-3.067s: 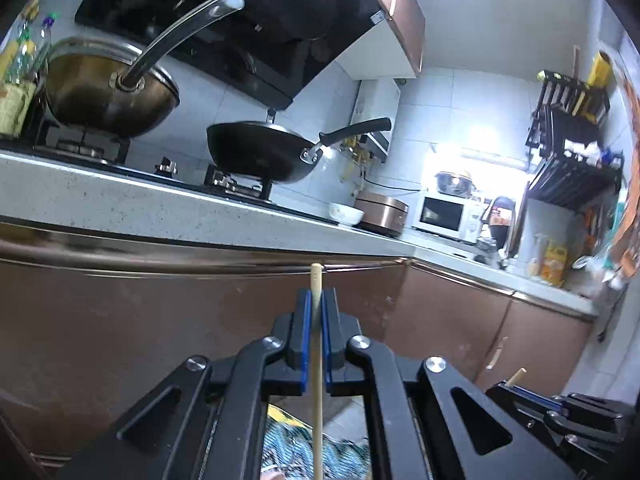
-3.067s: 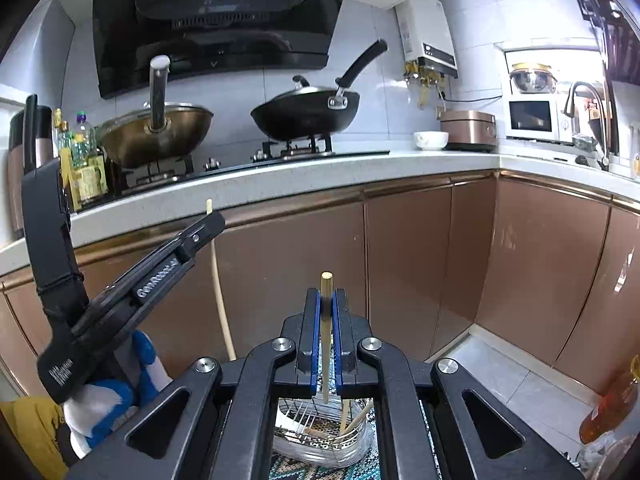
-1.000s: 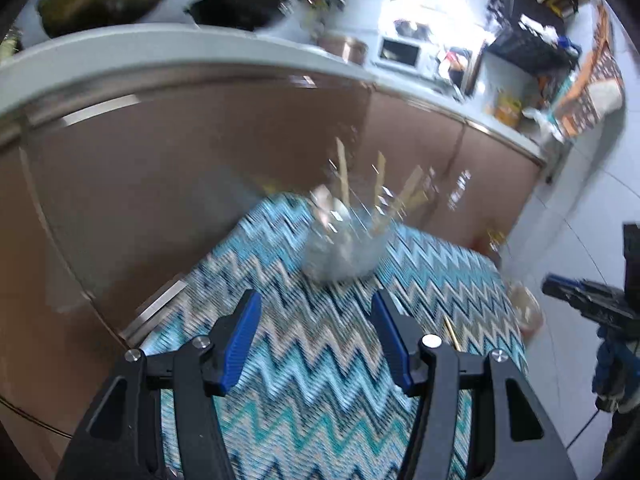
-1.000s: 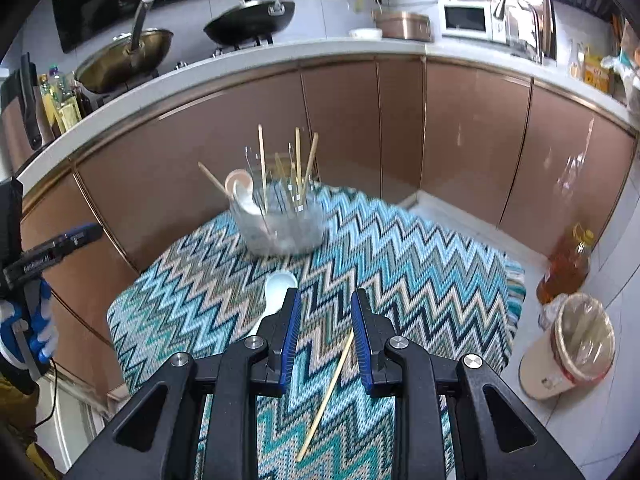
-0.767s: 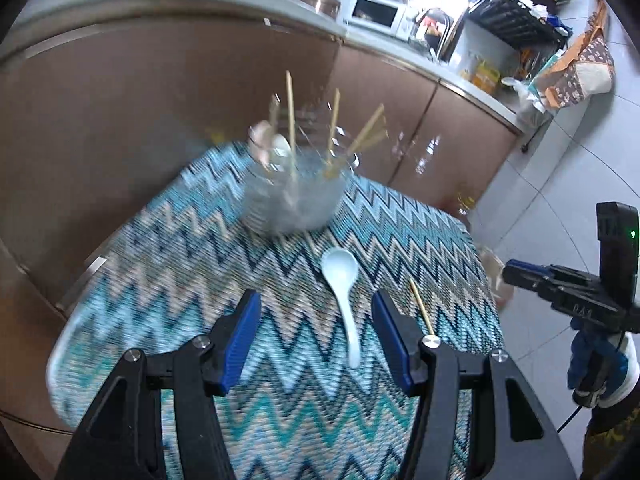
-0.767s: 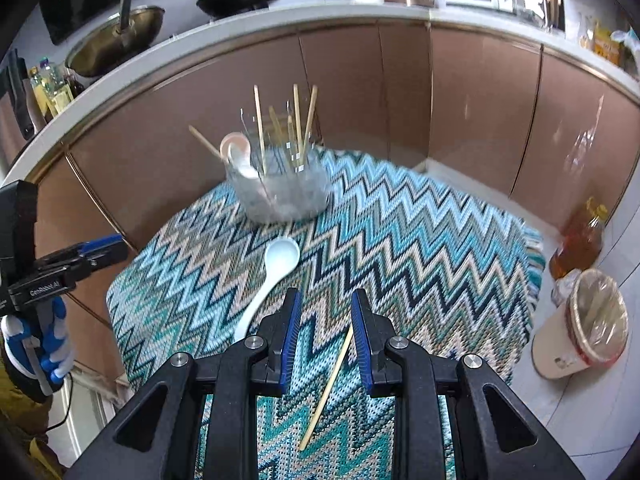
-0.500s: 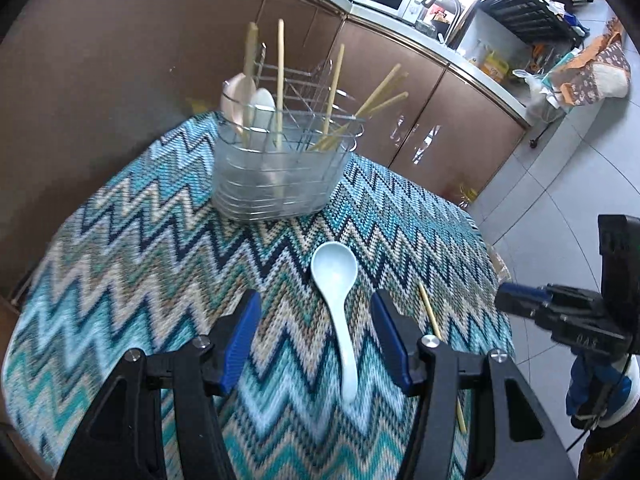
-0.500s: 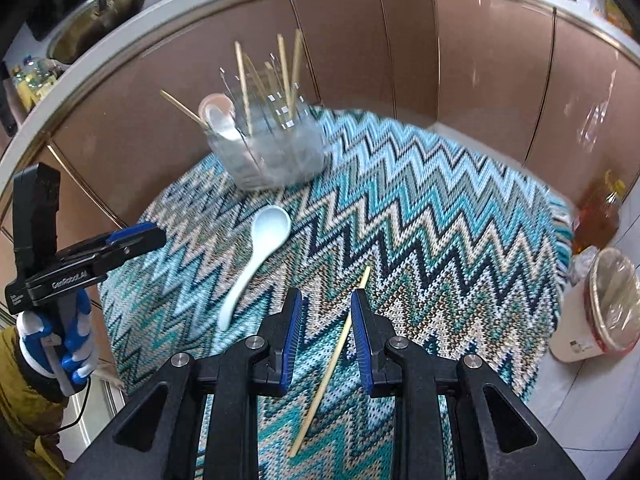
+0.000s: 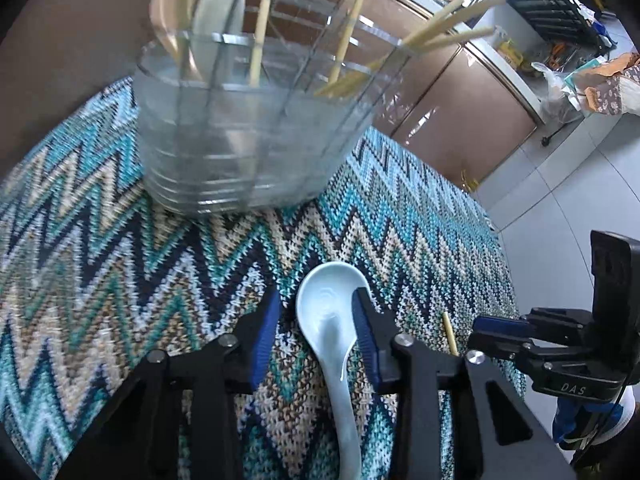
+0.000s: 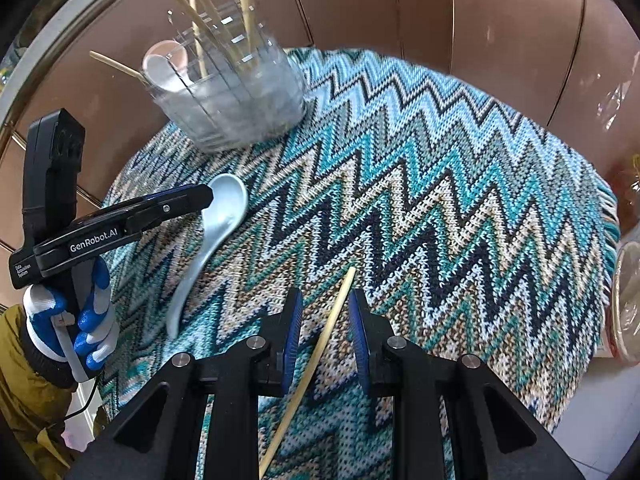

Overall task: Organize utensils
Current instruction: 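Grasp the white spoon with the left tool while the right tool grasps a chopstick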

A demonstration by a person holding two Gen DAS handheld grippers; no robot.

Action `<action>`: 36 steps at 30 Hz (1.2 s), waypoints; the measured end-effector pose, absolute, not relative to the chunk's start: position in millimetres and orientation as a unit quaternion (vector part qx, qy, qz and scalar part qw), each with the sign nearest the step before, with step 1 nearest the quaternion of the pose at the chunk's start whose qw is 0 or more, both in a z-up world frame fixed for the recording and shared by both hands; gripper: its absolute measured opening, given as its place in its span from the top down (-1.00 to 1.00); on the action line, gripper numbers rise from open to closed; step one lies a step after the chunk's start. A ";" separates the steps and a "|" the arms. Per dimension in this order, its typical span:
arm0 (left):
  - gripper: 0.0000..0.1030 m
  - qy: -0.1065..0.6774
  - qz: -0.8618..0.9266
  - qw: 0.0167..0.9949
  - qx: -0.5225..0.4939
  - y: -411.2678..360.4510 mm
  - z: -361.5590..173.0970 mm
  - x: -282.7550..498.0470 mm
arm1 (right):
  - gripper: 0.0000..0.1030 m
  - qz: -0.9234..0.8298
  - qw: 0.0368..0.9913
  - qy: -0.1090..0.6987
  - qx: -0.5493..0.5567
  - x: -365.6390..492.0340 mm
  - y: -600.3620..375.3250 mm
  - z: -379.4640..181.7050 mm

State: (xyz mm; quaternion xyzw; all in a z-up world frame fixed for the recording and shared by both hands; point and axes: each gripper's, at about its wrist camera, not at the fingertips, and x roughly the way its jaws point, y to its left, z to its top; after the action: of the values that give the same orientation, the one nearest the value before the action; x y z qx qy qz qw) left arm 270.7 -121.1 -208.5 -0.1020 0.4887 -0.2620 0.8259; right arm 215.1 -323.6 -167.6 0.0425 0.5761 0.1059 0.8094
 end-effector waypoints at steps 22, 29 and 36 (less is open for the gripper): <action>0.85 0.511 -0.262 0.816 -0.069 -156.8 -222.8 286.2 | 0.81 0.099 0.782 0.614 0.035 254.0 -312.4 -212.2; 0.86 0.494 -0.267 0.823 -0.082 -152.7 -207.1 269.5 | 0.90 0.109 0.797 0.593 0.047 240.7 -322.0 -189.5; 0.86 0.461 -0.272 0.840 -0.088 -135.1 -175.4 240.4 | 0.90 0.110 0.823 0.556 0.041 217.5 -318.9 -150.1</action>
State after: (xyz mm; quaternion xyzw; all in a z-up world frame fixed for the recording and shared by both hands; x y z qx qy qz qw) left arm 240.4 -135.1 -175.4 -0.0877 0.4613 -0.2720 0.8400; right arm 217.5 -318.9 -150.1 0.0412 0.5556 0.1105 0.8231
